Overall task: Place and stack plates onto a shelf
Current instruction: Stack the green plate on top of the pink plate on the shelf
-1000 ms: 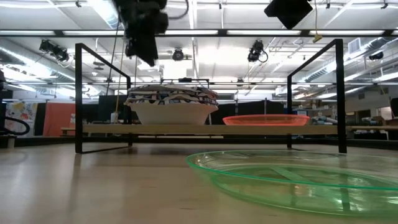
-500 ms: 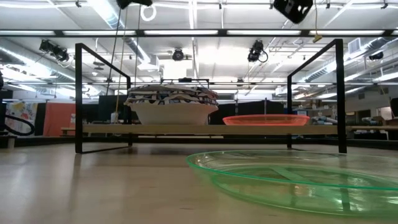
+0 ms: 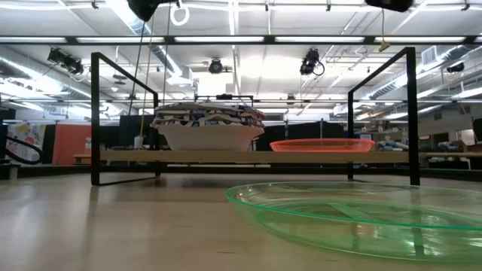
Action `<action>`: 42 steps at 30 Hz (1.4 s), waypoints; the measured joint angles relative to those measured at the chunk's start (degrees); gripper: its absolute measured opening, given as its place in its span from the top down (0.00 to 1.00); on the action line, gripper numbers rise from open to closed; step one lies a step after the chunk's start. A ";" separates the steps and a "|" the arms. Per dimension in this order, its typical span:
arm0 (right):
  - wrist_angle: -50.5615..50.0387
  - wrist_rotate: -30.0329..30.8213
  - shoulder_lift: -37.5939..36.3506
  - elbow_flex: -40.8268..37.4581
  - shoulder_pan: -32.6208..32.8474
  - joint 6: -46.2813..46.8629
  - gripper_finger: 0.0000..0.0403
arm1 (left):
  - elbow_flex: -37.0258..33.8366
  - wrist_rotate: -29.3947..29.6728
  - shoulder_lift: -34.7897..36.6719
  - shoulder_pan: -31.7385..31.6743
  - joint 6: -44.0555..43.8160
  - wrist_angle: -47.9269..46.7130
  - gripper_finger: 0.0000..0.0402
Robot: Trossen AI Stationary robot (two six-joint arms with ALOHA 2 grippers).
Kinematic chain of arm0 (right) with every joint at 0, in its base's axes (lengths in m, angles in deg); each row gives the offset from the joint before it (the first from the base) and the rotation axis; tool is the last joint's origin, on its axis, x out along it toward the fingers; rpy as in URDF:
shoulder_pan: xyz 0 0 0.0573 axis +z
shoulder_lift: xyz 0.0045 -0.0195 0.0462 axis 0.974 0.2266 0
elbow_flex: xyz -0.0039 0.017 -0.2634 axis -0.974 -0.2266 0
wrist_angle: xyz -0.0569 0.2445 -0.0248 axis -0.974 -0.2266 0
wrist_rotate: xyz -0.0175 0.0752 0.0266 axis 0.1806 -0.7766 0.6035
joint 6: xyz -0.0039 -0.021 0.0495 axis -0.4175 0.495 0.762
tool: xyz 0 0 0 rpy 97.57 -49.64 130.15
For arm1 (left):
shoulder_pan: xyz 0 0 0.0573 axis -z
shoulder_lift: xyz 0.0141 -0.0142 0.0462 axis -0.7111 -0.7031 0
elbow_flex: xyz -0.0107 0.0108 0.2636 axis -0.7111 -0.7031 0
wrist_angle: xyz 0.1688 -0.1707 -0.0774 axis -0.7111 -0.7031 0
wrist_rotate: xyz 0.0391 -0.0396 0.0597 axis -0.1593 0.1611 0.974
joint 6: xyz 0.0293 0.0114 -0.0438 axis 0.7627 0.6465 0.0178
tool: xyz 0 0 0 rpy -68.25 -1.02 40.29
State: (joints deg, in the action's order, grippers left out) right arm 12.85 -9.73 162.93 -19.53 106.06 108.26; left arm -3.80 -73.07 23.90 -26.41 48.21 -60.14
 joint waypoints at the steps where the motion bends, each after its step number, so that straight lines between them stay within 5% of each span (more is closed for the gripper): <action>1: -0.72 0.00 0.00 -0.16 0.34 2.13 0.51 | -1.68 -0.01 -0.05 0.77 0.14 3.13 0.58; 9: -2.44 0.78 0.07 -2.91 3.81 15.42 0.51 | -10.61 0.00 0.00 3.55 0.18 18.26 0.58; 29: -1.83 2.17 0.07 -13.62 7.73 39.26 0.51 | -10.83 0.02 0.00 3.53 3.19 18.25 0.58; 42: 7.41 4.11 2.26 -19.80 8.25 41.86 0.51 | -10.83 0.00 0.00 3.50 3.19 18.18 0.58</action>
State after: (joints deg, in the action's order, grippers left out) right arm 20.27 -5.62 165.19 -39.33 114.31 150.12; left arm -14.62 -73.07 23.89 -22.91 51.40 -41.96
